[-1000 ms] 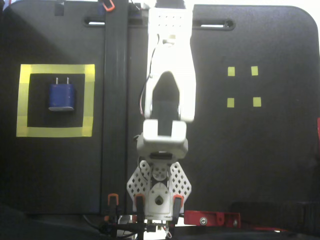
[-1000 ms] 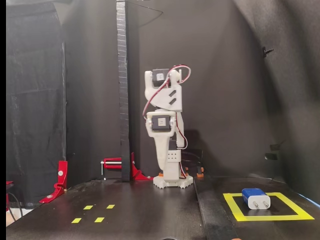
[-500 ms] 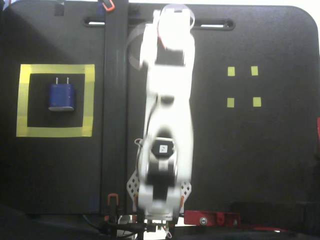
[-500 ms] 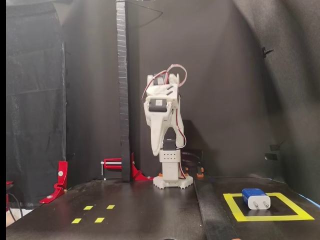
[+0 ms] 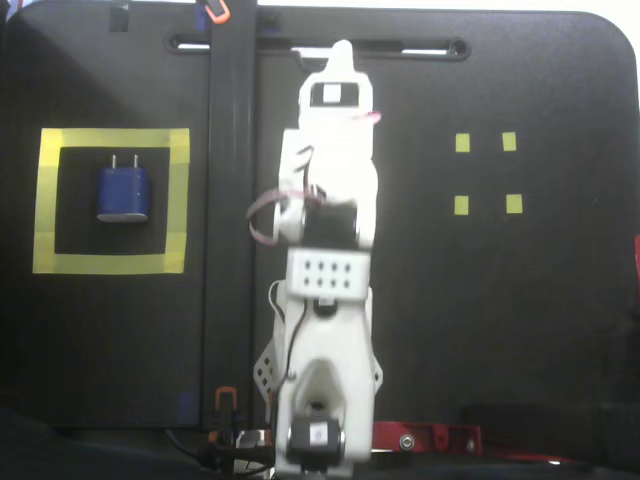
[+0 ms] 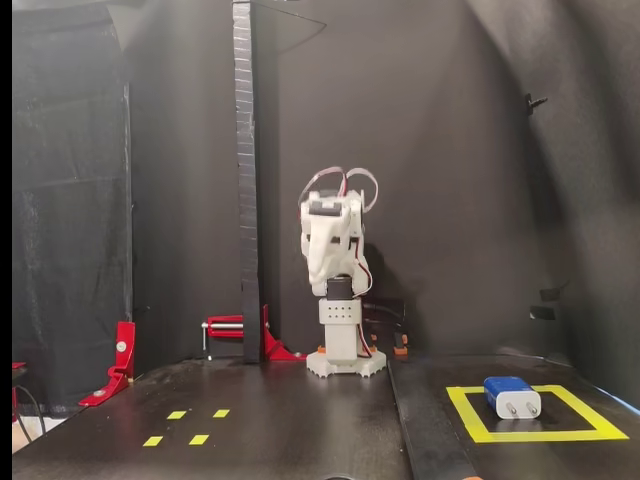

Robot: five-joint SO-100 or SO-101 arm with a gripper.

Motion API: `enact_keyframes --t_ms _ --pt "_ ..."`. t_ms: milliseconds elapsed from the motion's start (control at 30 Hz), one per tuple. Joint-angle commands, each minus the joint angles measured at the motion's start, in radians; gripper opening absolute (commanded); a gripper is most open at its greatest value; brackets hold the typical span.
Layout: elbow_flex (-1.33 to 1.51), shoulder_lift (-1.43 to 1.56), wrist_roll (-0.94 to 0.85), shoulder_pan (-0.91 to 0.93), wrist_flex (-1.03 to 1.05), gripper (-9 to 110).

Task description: Grasp the block and place it in the designated area.

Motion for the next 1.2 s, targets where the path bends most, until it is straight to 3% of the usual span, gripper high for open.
enact_keyframes --t_ms 0,400,1167 --pt "0.084 0.086 -0.005 -0.003 -0.097 0" --pt "0.399 0.345 -0.003 -0.006 -0.235 0" --pt "0.492 0.457 -0.002 0.0 0.295 0"
